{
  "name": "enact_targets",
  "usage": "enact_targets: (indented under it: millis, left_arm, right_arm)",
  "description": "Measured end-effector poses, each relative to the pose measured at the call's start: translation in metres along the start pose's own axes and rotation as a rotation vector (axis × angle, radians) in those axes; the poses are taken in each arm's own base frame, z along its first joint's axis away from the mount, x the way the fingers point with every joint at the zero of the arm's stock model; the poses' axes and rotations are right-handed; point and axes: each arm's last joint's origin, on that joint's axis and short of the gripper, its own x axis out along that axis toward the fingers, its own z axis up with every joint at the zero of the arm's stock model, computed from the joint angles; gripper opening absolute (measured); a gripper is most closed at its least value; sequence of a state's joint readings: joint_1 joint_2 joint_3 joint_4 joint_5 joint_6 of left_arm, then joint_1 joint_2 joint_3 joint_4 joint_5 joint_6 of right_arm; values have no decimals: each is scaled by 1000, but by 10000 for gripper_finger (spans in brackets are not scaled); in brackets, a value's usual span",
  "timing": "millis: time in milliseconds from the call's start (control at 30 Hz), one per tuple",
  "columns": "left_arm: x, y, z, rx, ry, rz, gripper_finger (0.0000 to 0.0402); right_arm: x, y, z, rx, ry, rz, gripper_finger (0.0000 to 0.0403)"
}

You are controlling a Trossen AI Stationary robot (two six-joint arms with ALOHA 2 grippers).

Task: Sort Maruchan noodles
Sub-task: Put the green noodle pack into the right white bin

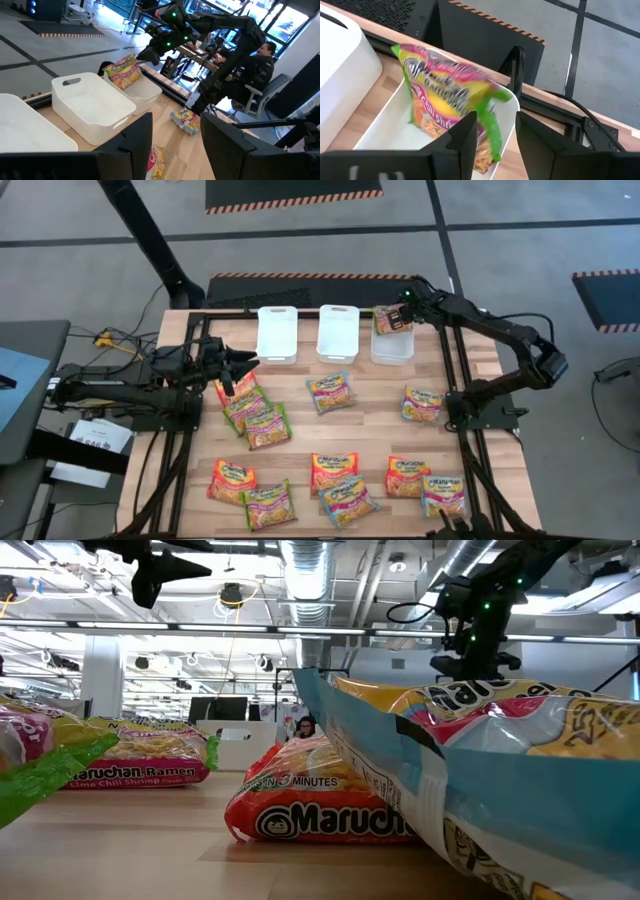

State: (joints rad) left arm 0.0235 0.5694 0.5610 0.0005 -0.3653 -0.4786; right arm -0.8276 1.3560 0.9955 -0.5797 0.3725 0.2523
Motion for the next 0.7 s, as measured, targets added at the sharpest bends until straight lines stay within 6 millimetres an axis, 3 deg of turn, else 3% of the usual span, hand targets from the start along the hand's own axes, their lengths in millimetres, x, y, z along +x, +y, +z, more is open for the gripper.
enact_targets:
  millis: [367, 700]
  left_arm:
    - [0, -1, 2, -6, -15, -6, 153]
    - [0, 0, 2, -2, -20, 4, 153]
  right_arm:
    - [-1, -4, -3, -26, 45, -12, 160]
    - [-28, 0, 2, -6, 201, 65, 160]
